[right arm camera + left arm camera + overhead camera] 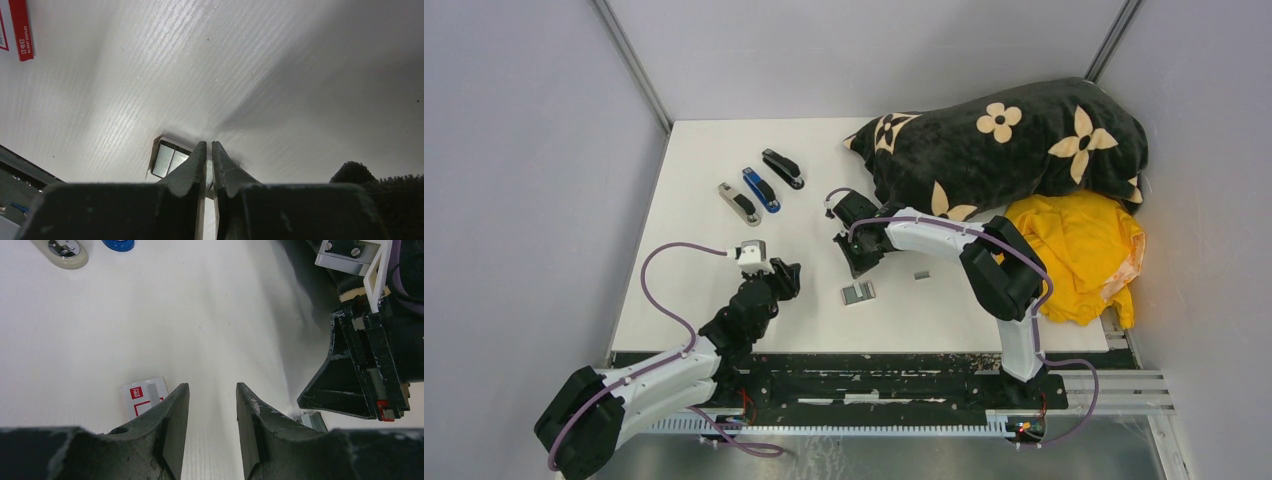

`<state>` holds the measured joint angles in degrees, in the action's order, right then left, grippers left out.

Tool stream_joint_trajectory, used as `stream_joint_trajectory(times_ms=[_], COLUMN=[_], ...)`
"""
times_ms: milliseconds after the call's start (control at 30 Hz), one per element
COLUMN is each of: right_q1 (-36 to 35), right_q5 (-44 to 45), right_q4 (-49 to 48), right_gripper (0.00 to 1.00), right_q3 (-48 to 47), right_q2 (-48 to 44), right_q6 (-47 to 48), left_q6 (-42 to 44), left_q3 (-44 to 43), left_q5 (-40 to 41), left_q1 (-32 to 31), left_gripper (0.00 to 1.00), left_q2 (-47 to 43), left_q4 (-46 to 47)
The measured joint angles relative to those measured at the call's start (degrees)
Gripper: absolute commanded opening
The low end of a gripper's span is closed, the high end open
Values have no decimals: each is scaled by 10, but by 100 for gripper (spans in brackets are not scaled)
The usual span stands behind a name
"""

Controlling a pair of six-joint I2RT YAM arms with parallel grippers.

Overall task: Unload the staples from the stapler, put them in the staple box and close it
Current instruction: Place the staple in the staple box.

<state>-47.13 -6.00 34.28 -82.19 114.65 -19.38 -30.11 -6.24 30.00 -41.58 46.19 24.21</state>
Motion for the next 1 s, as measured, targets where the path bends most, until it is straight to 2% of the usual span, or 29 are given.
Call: stream_joint_trajectory(times_ms=[1000], right_q1=[0], right_q5=[-30], right_q4=[10], right_gripper=[11], right_q3=[0], right_q2=[0], right_q6=[32], left_q6=[0], left_q3=[0], left_q5=[0], left_q1=[0], left_gripper=[47], left_q2=[0], left_q4=[0])
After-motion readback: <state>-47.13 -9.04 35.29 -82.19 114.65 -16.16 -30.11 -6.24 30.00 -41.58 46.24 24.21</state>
